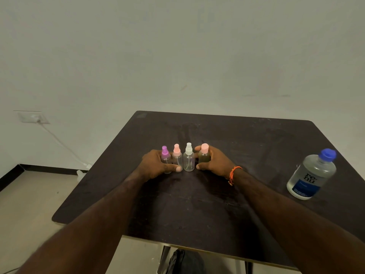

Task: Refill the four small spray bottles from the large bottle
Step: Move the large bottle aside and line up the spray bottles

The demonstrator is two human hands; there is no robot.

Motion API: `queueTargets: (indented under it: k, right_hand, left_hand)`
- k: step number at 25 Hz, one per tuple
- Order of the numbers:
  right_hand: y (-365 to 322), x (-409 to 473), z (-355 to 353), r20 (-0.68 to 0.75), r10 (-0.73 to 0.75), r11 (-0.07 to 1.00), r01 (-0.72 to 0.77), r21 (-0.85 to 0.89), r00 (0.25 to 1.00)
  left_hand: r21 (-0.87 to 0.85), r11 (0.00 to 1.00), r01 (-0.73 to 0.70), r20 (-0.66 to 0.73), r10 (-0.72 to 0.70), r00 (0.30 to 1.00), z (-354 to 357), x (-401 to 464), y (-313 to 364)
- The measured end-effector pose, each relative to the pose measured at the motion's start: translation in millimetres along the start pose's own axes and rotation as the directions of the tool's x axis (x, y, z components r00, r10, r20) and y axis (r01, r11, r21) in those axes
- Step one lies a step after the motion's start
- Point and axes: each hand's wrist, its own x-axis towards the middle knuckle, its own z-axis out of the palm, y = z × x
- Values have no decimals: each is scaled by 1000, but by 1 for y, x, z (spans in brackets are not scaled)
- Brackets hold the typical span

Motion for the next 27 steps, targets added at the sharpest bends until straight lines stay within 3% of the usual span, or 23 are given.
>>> queueTargets:
  k: [7,11,14,16,18,21,27]
  right_hand:
    - [8,-2,4,-84,14,999,-17,-38,996]
    - [8,-9,-3,-24,38,994,-41,-100,999]
    - [0,-21,-11,-26,93,982,-96,-163,995]
    - [-4,-32,-18,-157,86,949,-129,-289,984]
    - [-9,-49,-29,-268,22,873,-149,-464,963]
    - [-18,-81,-44,-303,-54,767,-155,-623,951]
    - [-20,-168,-59,-301,-152,682,-121,-722,942]
  left_hand:
    - [49,999,-23,-16,24,1000,-4,-10,-4]
    - [-76,996,-50,-62,45,997,-16,-24,6]
    - [71,989,-130,-247,144,958,-34,-40,21]
    - [180,969,-169,-385,227,894,-43,-51,36]
    - [260,941,-215,-427,312,849,-45,-62,57]
    - [414,877,-243,-405,417,814,-35,-72,86]
    - [554,731,-399,-174,571,803,29,-81,136]
